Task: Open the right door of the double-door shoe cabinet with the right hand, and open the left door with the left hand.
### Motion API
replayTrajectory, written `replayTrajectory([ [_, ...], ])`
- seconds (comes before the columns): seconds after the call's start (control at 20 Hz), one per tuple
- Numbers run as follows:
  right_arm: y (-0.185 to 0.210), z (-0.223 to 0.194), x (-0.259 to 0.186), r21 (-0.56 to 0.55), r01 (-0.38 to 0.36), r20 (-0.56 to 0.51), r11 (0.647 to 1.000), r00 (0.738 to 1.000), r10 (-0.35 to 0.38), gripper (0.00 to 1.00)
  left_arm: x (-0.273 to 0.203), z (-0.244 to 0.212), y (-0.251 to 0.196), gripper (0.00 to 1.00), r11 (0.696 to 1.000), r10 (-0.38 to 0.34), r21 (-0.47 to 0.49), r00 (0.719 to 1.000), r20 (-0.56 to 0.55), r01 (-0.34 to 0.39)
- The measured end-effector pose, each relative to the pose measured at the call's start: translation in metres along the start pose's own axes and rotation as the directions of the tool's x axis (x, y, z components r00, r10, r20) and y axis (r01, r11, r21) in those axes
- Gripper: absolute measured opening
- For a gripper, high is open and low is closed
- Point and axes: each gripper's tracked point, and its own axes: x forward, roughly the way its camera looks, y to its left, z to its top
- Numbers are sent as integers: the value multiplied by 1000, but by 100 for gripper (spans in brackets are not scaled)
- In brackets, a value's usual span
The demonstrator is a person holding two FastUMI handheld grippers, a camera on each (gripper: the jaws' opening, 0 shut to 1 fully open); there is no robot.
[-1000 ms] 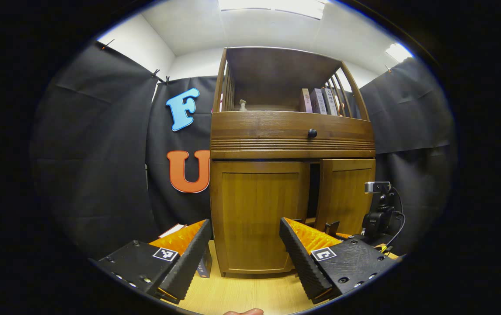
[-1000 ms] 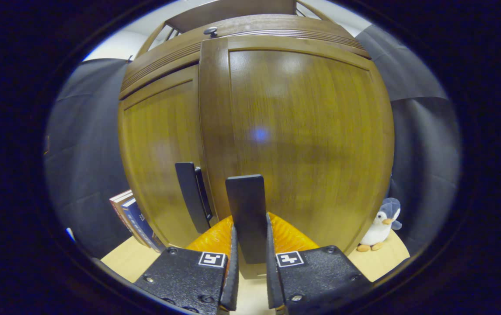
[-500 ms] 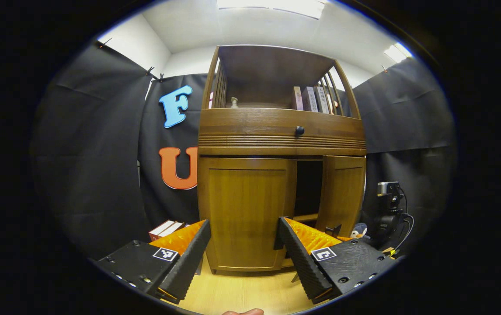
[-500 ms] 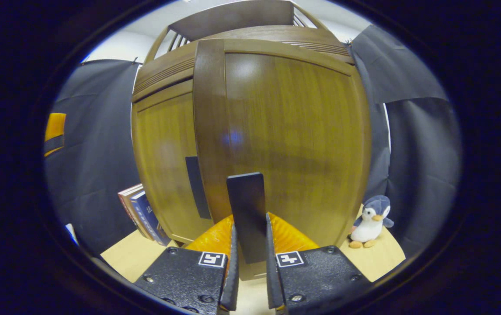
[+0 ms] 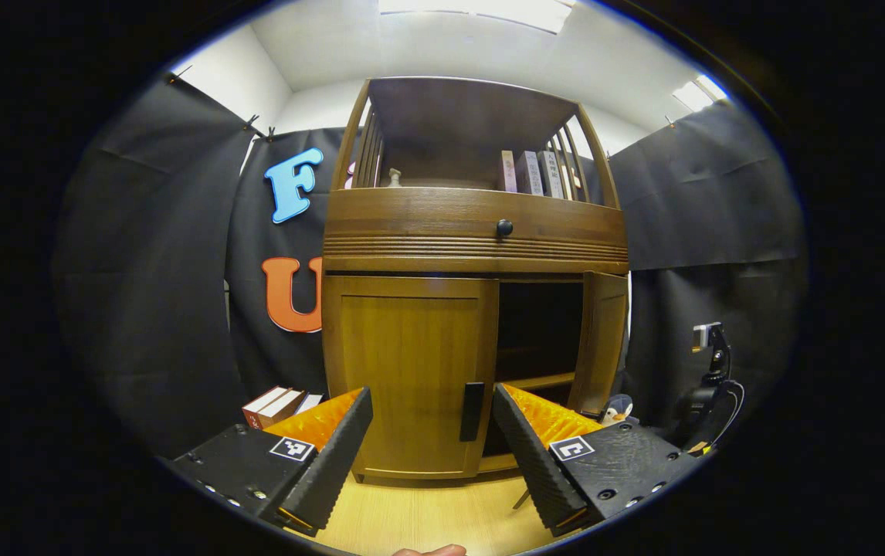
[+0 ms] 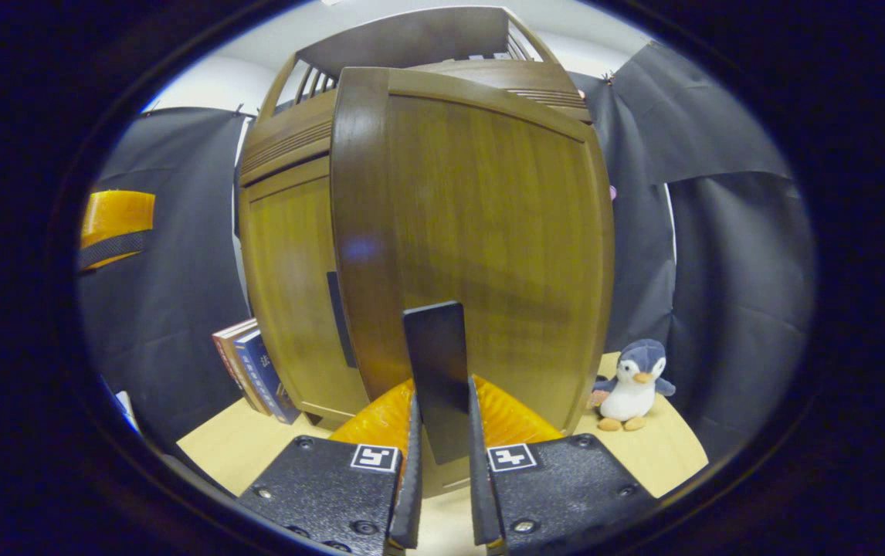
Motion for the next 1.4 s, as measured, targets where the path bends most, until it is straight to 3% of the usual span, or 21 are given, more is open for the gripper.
replayTrajectory([
  [0.5,-31,-6,-37,7,41,-1,999,999,-41,25,2,-4,-28,95,999,-53,-11,999,-8,53],
  [1.0,-75,-9,-71,6,147,-1,989,989,-147,17,6,-11,-62,95,992,-124,-3,992,-32,123],
  [1.4,-119,-8,-92,35,261,4,965,965,-261,7,10,-18,-87,95,984,-178,-12,983,-47,177],
])
